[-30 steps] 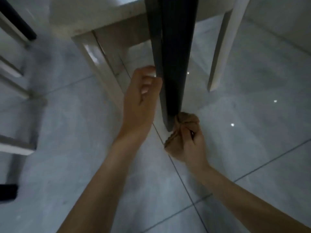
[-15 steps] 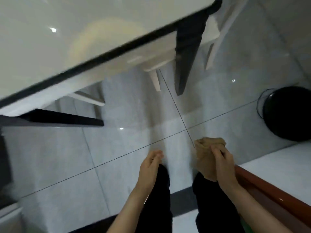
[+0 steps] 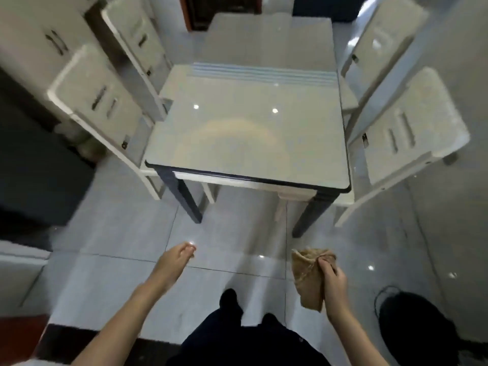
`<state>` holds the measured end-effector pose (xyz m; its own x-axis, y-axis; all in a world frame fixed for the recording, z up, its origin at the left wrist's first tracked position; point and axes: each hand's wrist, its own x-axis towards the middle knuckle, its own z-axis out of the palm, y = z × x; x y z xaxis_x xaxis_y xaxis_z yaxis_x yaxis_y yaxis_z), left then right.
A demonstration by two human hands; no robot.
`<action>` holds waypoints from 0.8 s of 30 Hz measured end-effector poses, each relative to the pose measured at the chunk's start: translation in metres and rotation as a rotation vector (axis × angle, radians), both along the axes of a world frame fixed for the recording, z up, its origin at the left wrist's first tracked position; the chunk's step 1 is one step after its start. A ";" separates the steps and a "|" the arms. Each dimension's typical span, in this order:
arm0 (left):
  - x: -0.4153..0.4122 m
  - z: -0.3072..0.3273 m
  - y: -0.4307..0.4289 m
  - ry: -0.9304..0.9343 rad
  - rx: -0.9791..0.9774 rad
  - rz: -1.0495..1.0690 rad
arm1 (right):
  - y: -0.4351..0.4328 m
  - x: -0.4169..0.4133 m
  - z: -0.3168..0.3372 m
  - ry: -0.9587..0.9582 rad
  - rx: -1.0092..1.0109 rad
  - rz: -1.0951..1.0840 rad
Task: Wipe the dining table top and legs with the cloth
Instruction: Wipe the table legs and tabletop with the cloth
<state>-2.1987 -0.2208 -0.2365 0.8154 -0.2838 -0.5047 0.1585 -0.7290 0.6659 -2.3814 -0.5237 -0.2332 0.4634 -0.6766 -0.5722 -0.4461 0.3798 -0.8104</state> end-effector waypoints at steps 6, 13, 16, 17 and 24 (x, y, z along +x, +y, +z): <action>-0.103 -0.039 0.085 0.057 -0.114 0.633 | 0.012 0.024 -0.003 0.017 -0.023 0.510; -0.260 -0.060 0.128 0.206 -0.127 1.217 | 0.075 0.062 -0.012 0.065 -0.070 0.977; -0.300 -0.061 0.142 0.226 -0.143 1.367 | 0.117 0.082 -0.014 0.045 -0.108 1.080; -0.309 -0.062 0.147 0.221 -0.147 1.418 | 0.131 0.090 -0.015 0.044 -0.136 1.127; -0.325 -0.078 0.206 0.277 -0.176 1.666 | 0.231 0.155 -0.031 0.047 -0.195 1.238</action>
